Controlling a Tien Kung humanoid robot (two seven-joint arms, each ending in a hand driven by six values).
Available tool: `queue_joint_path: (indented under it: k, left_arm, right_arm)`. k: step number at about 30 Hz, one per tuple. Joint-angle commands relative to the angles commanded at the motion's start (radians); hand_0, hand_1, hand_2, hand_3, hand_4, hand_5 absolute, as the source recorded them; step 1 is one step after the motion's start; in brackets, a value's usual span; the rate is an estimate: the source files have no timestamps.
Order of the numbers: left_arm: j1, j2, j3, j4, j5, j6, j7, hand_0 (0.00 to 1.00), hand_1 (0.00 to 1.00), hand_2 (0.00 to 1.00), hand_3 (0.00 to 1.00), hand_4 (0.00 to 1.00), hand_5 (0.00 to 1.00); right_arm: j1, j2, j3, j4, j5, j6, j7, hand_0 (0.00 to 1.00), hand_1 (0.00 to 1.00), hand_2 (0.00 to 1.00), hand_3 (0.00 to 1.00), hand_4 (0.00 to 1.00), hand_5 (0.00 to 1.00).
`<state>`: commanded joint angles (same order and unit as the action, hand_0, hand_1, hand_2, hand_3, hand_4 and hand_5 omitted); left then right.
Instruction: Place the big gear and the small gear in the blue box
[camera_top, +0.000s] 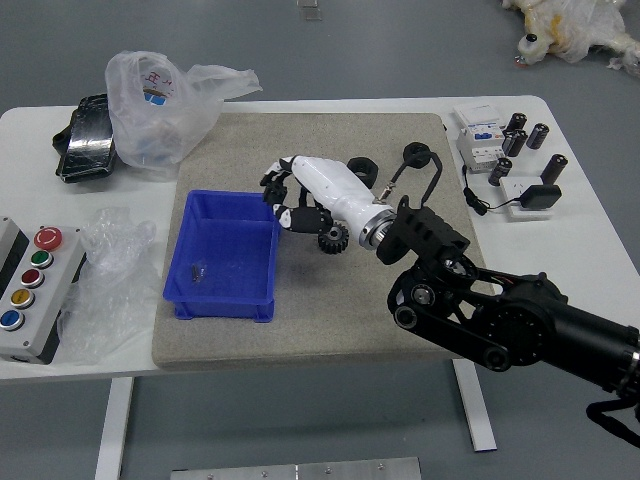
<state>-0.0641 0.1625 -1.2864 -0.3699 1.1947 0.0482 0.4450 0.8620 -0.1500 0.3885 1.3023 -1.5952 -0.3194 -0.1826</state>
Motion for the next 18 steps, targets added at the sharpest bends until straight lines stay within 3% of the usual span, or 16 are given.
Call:
queue_joint_path:
  k: [6,7,12,13,18]
  left_arm:
    - [-0.003,0.003,-0.002,-0.001,0.005,-0.001,0.003,0.685,0.581,0.553,0.658,0.641,0.404]
    - [-0.003,0.004,-0.002,-0.001,0.006,-0.001,0.003,0.685,0.583,0.553,0.658,0.64,0.407]
    - [-0.007,0.004,-0.004,-0.002,0.009,-0.002,0.004,0.685,0.583,0.553,0.658,0.64,0.407]
    - [-0.008,0.005,-0.004,-0.002,0.01,-0.002,0.004,0.685,0.583,0.554,0.658,0.64,0.408]
    - [-0.008,0.005,-0.006,-0.003,0.012,-0.003,0.006,0.685,0.583,0.554,0.658,0.64,0.408]
  right_arm:
    - [0.067,0.039,-0.067,-0.021,0.041,0.008,0.026,0.321,0.45,0.471,0.527,0.441,0.002]
    - [0.076,0.047,-0.079,-0.029,0.046,0.015,0.026,0.569,0.702,0.703,0.681,0.435,0.16]
    - [0.101,0.079,-0.13,-0.081,0.018,0.066,-0.002,0.569,0.702,0.703,0.681,0.435,0.16]
    - [0.103,0.083,-0.138,-0.091,0.004,0.078,-0.011,0.816,0.848,0.868,0.852,0.527,0.154]
    - [0.097,0.093,-0.166,-0.129,-0.067,0.117,-0.046,0.816,0.848,0.868,0.852,0.527,0.154]
